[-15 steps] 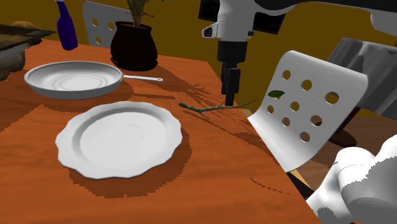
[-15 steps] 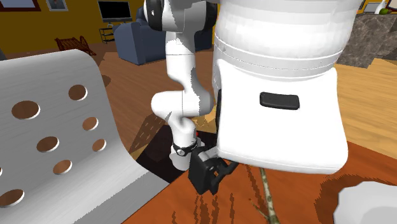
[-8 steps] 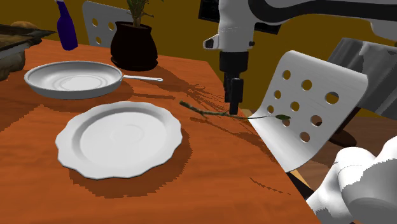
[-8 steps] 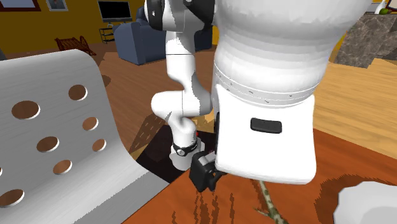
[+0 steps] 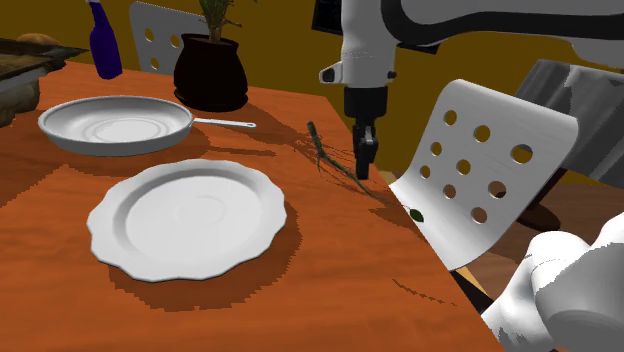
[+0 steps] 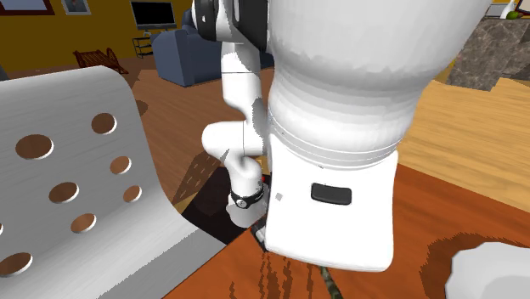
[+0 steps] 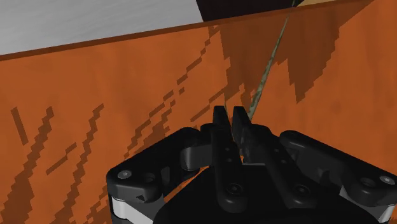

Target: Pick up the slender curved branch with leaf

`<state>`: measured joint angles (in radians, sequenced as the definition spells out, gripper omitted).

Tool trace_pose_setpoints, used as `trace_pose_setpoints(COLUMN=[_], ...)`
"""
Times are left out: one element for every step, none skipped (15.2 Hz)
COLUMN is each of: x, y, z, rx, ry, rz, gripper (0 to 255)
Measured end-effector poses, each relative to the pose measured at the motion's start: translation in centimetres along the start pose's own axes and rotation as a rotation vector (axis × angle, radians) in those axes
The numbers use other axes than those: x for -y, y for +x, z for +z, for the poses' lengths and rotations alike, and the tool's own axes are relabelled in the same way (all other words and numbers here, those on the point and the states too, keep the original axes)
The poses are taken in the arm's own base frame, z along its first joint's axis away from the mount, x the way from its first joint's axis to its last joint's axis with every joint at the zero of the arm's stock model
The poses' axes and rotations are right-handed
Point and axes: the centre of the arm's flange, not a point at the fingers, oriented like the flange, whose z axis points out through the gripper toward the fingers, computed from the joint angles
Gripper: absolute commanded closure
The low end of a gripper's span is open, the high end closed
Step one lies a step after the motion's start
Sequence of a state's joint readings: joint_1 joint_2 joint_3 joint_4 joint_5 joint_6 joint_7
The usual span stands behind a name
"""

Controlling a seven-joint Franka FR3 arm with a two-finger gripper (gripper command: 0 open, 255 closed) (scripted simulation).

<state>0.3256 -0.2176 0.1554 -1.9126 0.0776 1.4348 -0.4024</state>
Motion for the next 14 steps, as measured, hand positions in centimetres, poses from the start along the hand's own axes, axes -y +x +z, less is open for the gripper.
trace_pose_setpoints(x=[-0.1, 0.2, 0.7, 0.8, 0.9, 1.0, 1.1, 1.1, 1.3, 1.2, 1.3, 1.4, 1.5, 1.6], y=[0.1, 0.2, 0.3, 0.6, 0.7, 0.7, 0.6, 0.5, 0.5, 0.4, 0.2, 0.1, 0.0, -0.1], z=[0.1, 0.0, -0.2, -0.9, -1.5, -2.1, -2.6, -3.2, -3.8, -4.3, -4.8, -5.4, -5.9, -6.4], rx=[-0.005, -0.001, -0.003, -0.021, -0.042, -0.052, -0.058, -0.060, -0.062, -0.063, -0.063, -0.063, -0.063, -0.063], ry=[-0.003, -0.002, -0.002, -0.009, -0.017, -0.020, -0.022, -0.023, -0.024, -0.024, -0.024, -0.024, -0.024, -0.024], rz=[0.001, 0.002, -0.001, -0.002, -0.003, -0.004, -0.004, -0.004, -0.004, -0.004, -0.004, -0.004, -0.004, -0.004], gripper=[255, 255, 255, 255, 255, 255, 255, 255, 255, 255, 255, 255, 255, 255])
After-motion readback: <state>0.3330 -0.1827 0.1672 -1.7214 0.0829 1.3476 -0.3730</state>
